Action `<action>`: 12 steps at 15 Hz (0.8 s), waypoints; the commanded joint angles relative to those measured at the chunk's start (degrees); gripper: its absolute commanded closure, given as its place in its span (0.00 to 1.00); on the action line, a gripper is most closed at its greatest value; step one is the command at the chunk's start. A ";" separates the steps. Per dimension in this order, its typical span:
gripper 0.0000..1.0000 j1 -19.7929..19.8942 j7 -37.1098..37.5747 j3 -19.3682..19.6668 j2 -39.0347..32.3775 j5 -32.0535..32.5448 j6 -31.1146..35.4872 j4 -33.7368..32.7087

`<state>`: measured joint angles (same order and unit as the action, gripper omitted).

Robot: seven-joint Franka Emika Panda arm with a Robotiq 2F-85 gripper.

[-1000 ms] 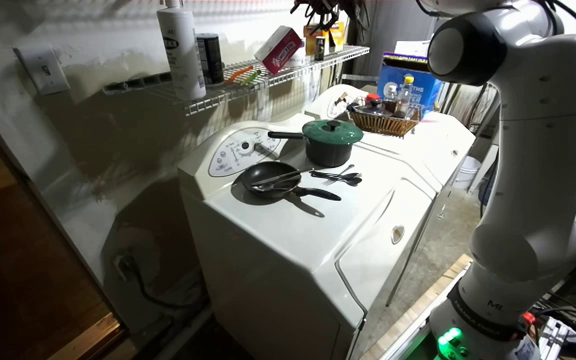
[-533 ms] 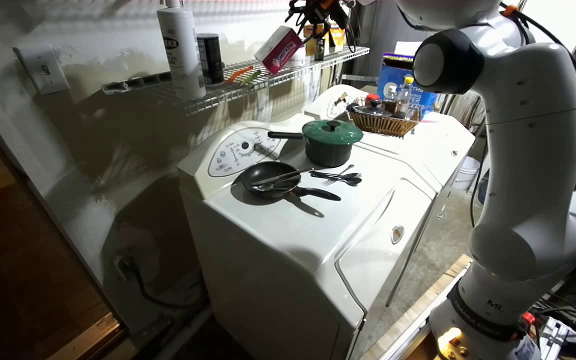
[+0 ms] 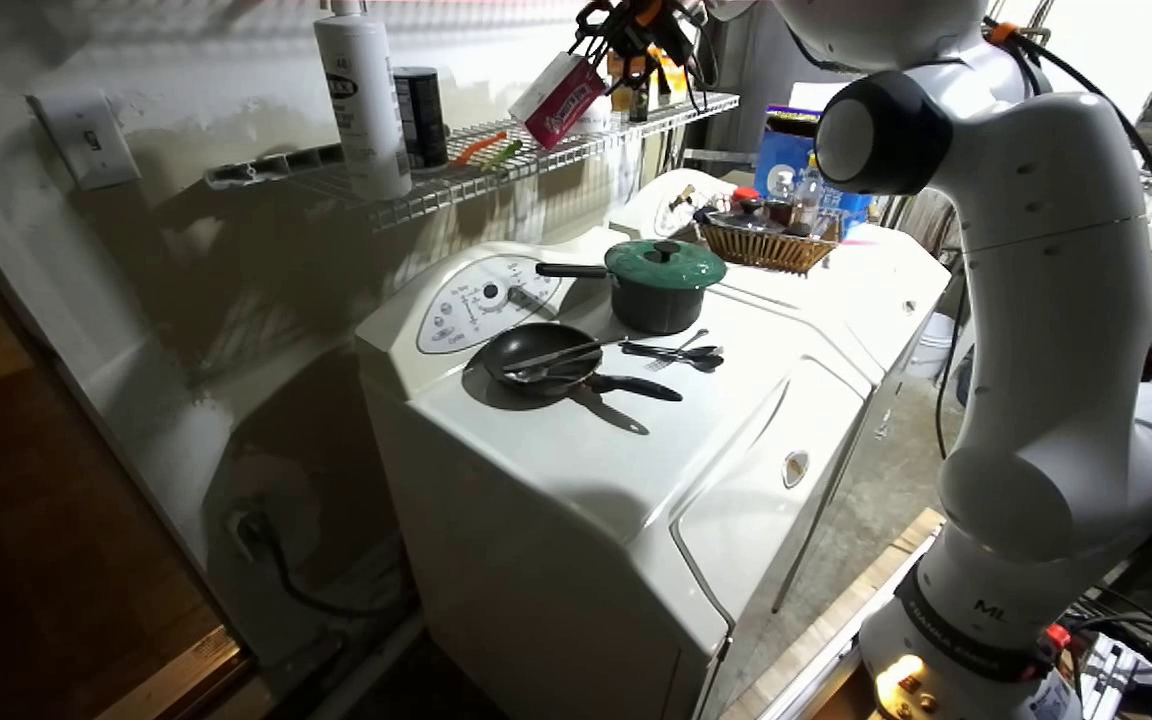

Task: Remove the pink box from the boat.

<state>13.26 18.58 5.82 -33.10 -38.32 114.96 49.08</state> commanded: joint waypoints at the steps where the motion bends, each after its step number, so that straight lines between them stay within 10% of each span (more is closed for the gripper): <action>1: 0.16 0.19 1.29 -0.33 -3.23 -0.20 -0.99 -4.57; 6: 0.53 0.05 0.99 -0.95 -2.03 -0.47 -1.89 -4.37; 12: 0.62 -0.42 0.78 -0.01 4.42 1.09 -5.67 0.36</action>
<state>13.01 18.58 5.20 -32.93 -38.30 111.82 46.97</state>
